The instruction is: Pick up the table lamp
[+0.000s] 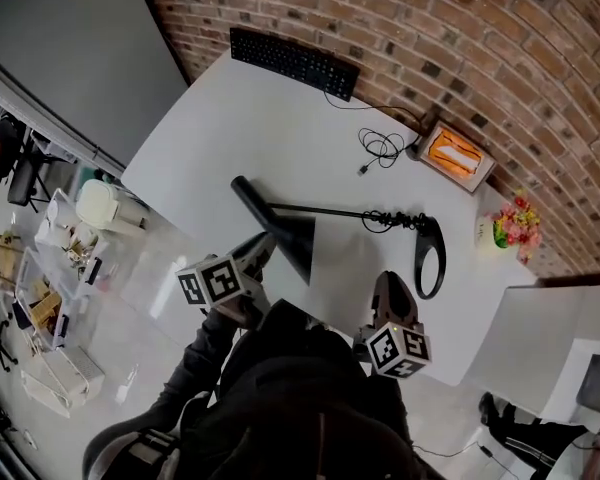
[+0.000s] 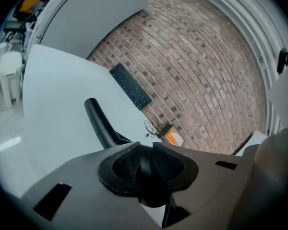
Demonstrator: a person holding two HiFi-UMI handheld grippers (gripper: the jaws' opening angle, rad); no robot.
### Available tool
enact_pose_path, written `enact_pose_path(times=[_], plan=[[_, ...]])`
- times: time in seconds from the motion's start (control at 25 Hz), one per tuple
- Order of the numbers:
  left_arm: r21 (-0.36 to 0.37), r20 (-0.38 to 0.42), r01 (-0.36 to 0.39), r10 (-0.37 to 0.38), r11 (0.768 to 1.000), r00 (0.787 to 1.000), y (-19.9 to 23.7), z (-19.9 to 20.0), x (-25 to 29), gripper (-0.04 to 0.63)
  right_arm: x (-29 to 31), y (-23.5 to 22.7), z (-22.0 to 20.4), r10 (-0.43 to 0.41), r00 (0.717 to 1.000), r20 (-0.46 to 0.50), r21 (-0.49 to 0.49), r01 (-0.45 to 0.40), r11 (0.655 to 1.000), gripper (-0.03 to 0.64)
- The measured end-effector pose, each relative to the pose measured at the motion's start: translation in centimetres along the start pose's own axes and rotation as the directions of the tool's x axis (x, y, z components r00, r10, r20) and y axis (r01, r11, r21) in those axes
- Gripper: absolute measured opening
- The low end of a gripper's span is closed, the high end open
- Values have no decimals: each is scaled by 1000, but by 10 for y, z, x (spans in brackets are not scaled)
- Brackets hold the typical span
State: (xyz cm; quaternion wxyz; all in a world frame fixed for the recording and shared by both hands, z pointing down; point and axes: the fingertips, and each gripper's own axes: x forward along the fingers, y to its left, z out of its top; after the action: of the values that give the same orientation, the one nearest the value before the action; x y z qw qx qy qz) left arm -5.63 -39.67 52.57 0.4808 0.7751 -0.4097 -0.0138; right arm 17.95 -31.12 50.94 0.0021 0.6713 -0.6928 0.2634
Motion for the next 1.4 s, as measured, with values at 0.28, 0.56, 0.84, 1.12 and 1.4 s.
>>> enact_pose_path(times=[0.28,0.56,0.84,1.12,1.4], plan=[[-240,17,-63,69,969,997,47,21,13,235,-16,-27,52,-123,987,100,-131,135,982,15],[-435,-31,-74,67,897,997,77,10,30,285,-30,-67,75,-215,967,137,-147,235,961,163],[-449,-81,-85,54,889,995,83,5,44,295,-33,-98,70,-283,952,112,-132,297,946,167],[-487,-114,-96,46,868,992,88,-3,56,295,-20,-114,38,-292,956,20,-91,292,952,167],[-506,-131,-104,44,856,990,90,-9,72,295,-11,-128,20,-310,950,-28,-91,306,948,167]])
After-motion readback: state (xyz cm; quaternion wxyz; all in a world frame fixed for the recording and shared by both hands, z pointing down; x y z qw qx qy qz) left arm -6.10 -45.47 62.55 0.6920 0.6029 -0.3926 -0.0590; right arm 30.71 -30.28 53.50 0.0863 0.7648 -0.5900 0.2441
